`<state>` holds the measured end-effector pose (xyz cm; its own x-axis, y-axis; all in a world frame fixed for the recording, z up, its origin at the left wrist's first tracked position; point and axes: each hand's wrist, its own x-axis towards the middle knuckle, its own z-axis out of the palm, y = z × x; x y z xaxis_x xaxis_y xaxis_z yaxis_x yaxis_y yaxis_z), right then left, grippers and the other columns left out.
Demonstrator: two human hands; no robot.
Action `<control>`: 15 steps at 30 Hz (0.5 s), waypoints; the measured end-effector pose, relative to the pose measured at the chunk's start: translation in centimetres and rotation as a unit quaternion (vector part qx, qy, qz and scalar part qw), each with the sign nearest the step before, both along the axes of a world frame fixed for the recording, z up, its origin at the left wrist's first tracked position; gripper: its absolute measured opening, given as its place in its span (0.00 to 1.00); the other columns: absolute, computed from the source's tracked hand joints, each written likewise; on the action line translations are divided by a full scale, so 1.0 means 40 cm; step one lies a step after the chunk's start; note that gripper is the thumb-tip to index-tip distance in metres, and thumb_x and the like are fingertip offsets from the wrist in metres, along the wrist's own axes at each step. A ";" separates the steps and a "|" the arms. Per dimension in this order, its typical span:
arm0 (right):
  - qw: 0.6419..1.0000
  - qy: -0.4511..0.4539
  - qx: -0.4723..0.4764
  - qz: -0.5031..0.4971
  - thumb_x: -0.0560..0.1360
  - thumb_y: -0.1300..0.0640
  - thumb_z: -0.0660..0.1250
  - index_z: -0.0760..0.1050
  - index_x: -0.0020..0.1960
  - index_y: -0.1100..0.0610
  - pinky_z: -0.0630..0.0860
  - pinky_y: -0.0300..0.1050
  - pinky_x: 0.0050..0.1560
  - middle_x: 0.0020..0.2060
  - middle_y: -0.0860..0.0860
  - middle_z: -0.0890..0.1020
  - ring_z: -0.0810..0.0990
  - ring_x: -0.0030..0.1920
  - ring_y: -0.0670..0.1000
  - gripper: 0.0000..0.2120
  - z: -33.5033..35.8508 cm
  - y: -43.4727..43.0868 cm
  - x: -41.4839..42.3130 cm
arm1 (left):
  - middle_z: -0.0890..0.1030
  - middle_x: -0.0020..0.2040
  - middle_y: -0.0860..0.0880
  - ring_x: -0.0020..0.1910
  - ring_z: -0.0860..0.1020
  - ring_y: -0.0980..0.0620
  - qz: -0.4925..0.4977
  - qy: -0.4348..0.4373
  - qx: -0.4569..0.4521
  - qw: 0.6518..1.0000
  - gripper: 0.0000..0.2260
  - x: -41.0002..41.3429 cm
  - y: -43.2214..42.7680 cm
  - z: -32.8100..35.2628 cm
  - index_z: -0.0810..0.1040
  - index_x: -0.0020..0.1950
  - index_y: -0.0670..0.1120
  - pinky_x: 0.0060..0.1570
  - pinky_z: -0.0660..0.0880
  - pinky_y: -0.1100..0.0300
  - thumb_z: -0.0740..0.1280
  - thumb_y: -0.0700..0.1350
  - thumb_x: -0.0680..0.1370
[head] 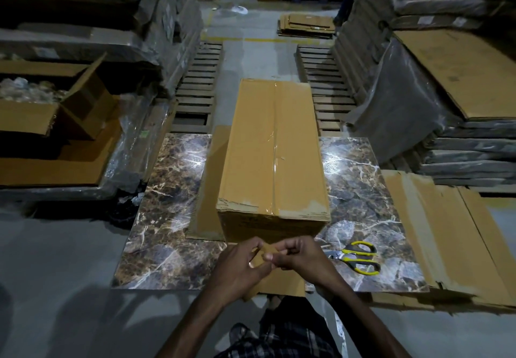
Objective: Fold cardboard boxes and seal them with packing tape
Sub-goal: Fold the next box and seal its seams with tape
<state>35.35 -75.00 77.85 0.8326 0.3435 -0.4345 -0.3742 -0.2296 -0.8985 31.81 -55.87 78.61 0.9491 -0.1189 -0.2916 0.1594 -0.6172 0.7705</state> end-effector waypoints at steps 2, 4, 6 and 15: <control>1.000 0.011 -0.015 -0.004 0.70 0.52 0.82 0.87 0.48 0.57 0.76 0.43 0.42 0.40 0.58 0.87 0.83 0.39 0.50 0.12 -0.005 0.009 0.001 | 0.83 0.59 0.60 0.56 0.81 0.60 -0.016 0.025 -0.038 0.999 0.19 -0.004 0.000 0.006 0.75 0.64 0.67 0.50 0.81 0.55 0.74 0.56 0.75; 1.000 0.018 -0.024 0.006 0.71 0.53 0.81 0.87 0.45 0.58 0.77 0.43 0.41 0.38 0.57 0.87 0.83 0.38 0.50 0.09 -0.005 0.019 0.000 | 0.80 0.67 0.59 0.63 0.80 0.58 -0.025 0.038 -0.063 0.997 0.30 -0.003 0.002 0.007 0.68 0.72 0.72 0.51 0.80 0.60 0.76 0.53 0.75; 1.000 0.025 -0.017 0.006 0.72 0.54 0.80 0.87 0.42 0.58 0.77 0.42 0.41 0.36 0.57 0.87 0.82 0.37 0.50 0.07 -0.002 0.025 -0.001 | 0.80 0.64 0.59 0.60 0.80 0.58 -0.007 0.036 -0.068 0.997 0.34 -0.001 0.005 0.005 0.66 0.74 0.73 0.49 0.78 0.61 0.77 0.53 0.74; 0.999 0.032 0.001 -0.039 0.66 0.48 0.80 0.87 0.39 0.57 0.74 0.42 0.39 0.34 0.50 0.84 0.79 0.35 0.45 0.12 0.007 0.023 0.002 | 0.80 0.59 0.55 0.59 0.78 0.57 0.073 0.053 -0.074 0.993 0.33 0.007 0.044 -0.011 0.73 0.70 0.69 0.54 0.79 0.55 0.78 0.66 0.67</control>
<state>35.43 -74.07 78.14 0.8277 0.2792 -0.4868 -0.4476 -0.1949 -0.8727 32.09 -54.13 78.18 0.9242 -0.0315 -0.3806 0.3238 -0.4637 0.8247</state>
